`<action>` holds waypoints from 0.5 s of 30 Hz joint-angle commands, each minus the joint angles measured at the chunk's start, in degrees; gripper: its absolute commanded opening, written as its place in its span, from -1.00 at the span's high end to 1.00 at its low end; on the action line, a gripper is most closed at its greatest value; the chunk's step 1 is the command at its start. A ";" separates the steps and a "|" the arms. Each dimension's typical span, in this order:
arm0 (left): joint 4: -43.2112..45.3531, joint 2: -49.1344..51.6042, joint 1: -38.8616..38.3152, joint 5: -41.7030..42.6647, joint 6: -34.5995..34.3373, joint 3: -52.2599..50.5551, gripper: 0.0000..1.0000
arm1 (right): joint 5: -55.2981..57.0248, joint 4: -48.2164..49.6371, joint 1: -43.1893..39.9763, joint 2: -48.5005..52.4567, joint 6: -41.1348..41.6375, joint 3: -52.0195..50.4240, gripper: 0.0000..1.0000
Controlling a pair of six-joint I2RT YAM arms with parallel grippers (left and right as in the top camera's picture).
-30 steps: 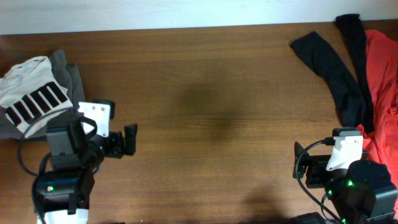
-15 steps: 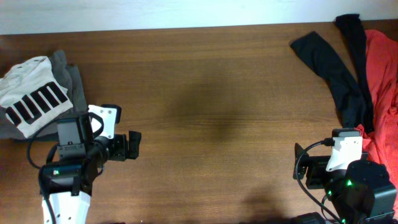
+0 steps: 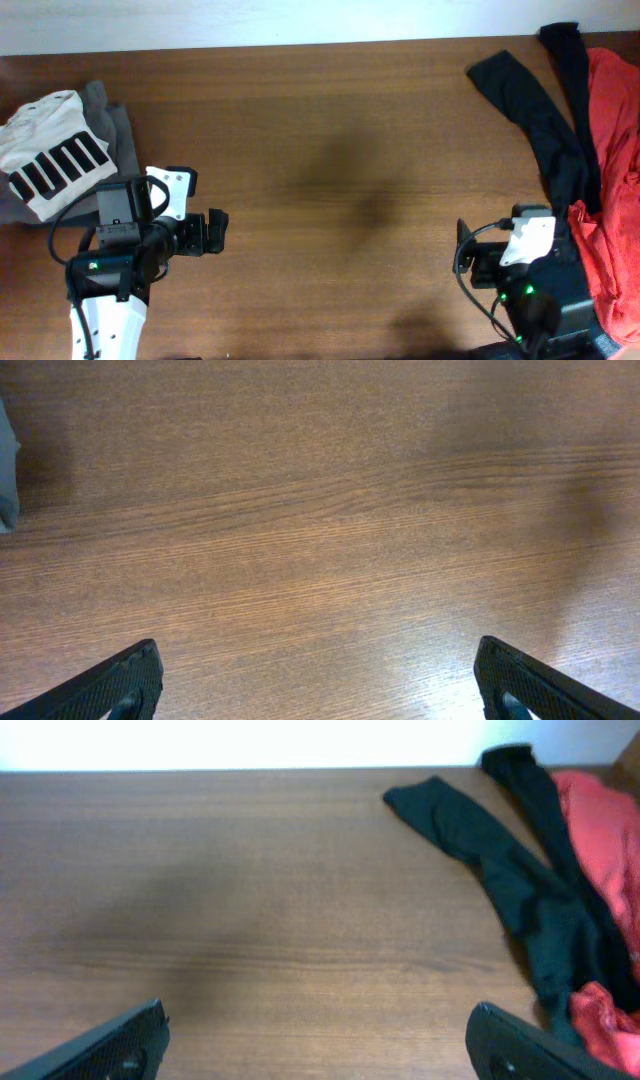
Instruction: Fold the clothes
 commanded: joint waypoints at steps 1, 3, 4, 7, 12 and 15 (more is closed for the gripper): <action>0.09 0.13 -0.02 0.02 0.55 -0.17 -0.99 | 0.33 5.38 -0.37 -9.62 0.35 -8.39 -0.97; 0.09 0.13 -0.02 0.02 0.55 -0.17 -0.98 | 0.28 5.75 -0.37 -13.64 0.35 -10.73 -0.97; 0.09 0.13 -0.02 0.02 0.55 -0.17 -0.99 | 0.33 5.75 -0.37 -15.74 0.33 -11.74 -0.97; 0.09 0.13 -0.02 0.02 0.55 -0.17 -0.98 | 1.01 5.75 -0.37 -19.23 0.31 -13.75 -0.97; 0.09 0.13 -0.02 0.02 0.55 -0.17 -0.99 | 2.03 5.81 -1.20 -22.58 0.00 -16.06 -0.97; 0.09 0.13 -0.02 0.02 0.55 -0.17 -0.98 | 0.85 8.70 -3.34 -23.12 0.02 -18.34 -0.97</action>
